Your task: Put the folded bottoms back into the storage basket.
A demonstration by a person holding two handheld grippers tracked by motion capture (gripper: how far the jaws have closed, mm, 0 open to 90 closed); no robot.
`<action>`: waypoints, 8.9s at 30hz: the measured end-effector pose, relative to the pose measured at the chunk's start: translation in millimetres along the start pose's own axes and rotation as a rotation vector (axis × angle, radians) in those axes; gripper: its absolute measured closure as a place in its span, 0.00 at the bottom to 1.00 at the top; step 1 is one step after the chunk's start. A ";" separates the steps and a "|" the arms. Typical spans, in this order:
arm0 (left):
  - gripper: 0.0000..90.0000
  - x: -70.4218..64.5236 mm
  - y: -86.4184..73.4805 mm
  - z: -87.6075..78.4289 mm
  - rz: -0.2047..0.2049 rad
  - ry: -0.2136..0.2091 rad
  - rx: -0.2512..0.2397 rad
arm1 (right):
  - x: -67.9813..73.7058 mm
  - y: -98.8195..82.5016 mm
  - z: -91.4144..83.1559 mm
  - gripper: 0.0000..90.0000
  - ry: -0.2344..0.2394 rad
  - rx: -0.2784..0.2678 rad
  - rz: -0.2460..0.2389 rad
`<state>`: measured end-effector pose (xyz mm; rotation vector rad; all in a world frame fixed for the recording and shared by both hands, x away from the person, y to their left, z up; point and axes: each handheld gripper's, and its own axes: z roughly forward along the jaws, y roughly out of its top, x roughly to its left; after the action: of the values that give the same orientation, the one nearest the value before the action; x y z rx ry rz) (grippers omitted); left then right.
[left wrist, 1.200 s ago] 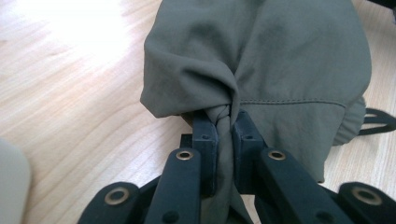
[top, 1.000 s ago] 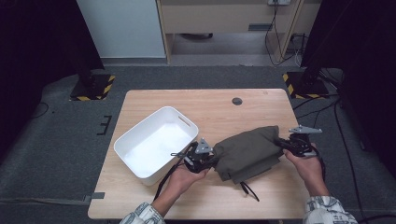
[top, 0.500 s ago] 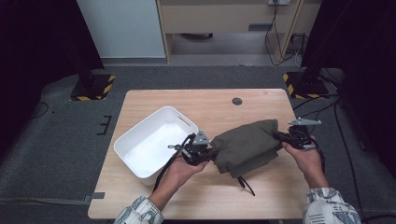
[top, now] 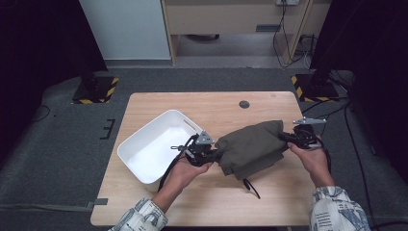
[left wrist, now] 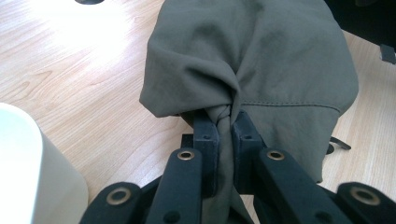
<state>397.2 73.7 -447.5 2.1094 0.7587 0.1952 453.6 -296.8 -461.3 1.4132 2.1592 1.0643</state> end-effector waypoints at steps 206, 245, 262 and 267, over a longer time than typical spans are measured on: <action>0.93 104.1 -76.0 -206.3 -0.198 0.176 -0.205 | 203.8 172.9 104.9 0.94 0.188 0.003 -0.287; 0.93 116.4 -111.3 -224.3 -0.224 0.204 -0.183 | 240.5 169.6 131.2 0.94 0.220 0.036 -0.340; 0.93 117.0 -127.1 -216.9 -0.213 0.215 -0.107 | 252.0 156.3 147.2 0.94 0.242 0.073 -0.365; 0.93 115.7 -125.7 -211.9 -0.198 0.216 -0.072 | 254.3 152.1 147.7 0.94 0.248 0.075 -0.361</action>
<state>350.3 341.2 -429.6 1.9505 1.0664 0.3416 531.2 22.1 -417.3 0.9039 2.5280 1.0725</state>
